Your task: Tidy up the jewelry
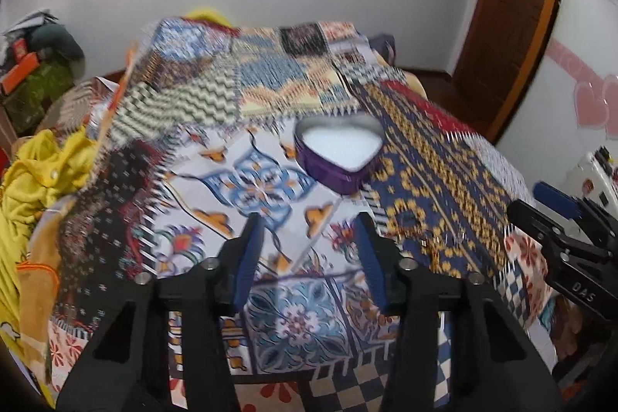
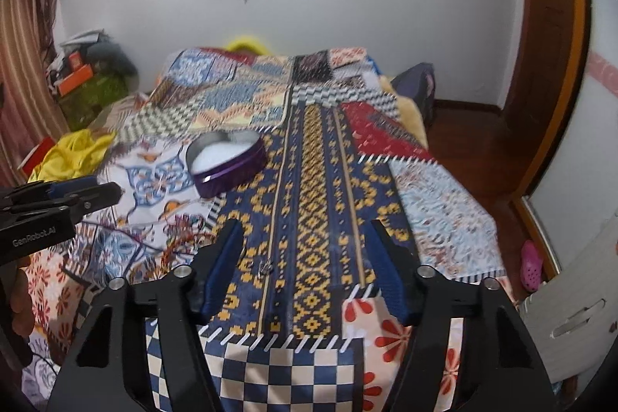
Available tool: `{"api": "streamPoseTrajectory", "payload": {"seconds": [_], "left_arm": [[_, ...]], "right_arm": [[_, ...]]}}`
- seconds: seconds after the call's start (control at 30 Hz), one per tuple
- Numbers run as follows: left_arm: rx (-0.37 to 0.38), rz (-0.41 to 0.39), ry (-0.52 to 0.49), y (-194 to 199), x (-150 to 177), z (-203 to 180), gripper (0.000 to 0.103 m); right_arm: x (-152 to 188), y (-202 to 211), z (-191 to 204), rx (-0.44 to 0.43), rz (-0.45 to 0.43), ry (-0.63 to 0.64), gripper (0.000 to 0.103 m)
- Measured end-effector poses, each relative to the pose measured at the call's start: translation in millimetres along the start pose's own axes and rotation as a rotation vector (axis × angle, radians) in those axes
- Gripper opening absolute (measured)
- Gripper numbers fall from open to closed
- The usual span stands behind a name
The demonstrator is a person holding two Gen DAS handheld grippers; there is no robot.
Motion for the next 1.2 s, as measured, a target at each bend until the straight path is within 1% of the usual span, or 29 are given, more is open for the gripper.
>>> {"api": "streamPoseTrajectory", "payload": {"seconds": [0.03,0.07,0.13,0.2,0.27,0.4,0.5,0.53,0.6,0.7,0.8,0.87,0.93,1.03,1.07,1.1,1.2], "left_arm": [[0.005,0.021,-0.019,-4.0,3.9,-3.2,0.038],[0.007,0.036,-0.035,-7.0,7.3,-6.6,0.036],[0.024,0.068,-0.059,-12.9,15.1,-13.6,0.035],[0.047,0.089,-0.067,-16.4,20.9,-19.8,0.032],[0.085,0.111,-0.071,-19.6,26.3,-26.4,0.023],[0.142,0.134,-0.053,-21.2,30.9,-33.6,0.022],[0.195,0.155,-0.010,-23.0,33.3,-37.0,0.022],[0.203,0.161,-0.003,-24.6,33.3,-36.9,0.022],[0.205,0.171,-0.001,-27.7,34.3,-37.2,0.021],[0.196,0.193,-0.007,-35.5,38.0,-38.7,0.020],[0.209,0.205,0.004,-38.7,41.5,-40.3,0.016],[0.210,0.202,0.010,-38.8,41.7,-40.4,0.011],[0.217,0.204,0.020,-39.7,41.5,-41.2,0.008],[0.214,0.198,0.027,-38.2,40.5,-41.2,0.006],[0.210,0.195,0.027,-38.4,38.9,-40.6,0.002],[0.206,0.187,0.027,-36.4,37.0,-40.1,0.000],[0.205,0.169,0.030,-31.8,30.7,-38.6,0.000]], "right_arm": [[3.1,-3.3,1.7,-0.008,0.012,0.006,0.055],[3.4,-10.1,4.5,-0.011,0.018,0.011,0.053],[7.7,-16.8,6.4,-0.021,0.040,0.021,0.047],[12.6,-22.5,9.3,-0.039,0.060,0.030,0.044],[15.7,-27.0,12.1,-0.057,0.076,0.038,0.041],[22.1,-35.4,17.6,-0.078,0.102,0.054,0.033],[26.5,-43.0,20.9,-0.099,0.127,0.059,0.028],[28.0,-45.8,21.9,-0.102,0.136,0.062,0.026],[30.0,-48.5,24.0,-0.107,0.147,0.069,0.023],[31.9,-51.3,26.5,-0.105,0.150,0.084,0.021],[32.2,-53.4,27.5,-0.106,0.152,0.092,0.014],[32.0,-54.4,27.2,-0.107,0.151,0.087,0.010],[31.1,-55.4,26.1,-0.109,0.150,0.080,0.010],[29.1,-54.0,25.6,-0.107,0.144,0.068,0.009],[28.5,-52.7,25.9,-0.105,0.141,0.068,0.009],[27.3,-50.7,25.6,-0.101,0.134,0.066,0.009],[23.6,-44.3,25.5,-0.098,0.117,0.063,0.009]]}}
Point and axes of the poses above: each gripper's, at about its wrist camera, not at the fingertips, and y roughly against the way its jaws point, z to its left, x to its underside, the point moved 8 cm from there along -y, roughly the way its jaws point, and after that the axes turned 1 degree about y, right-handed, at the moved point
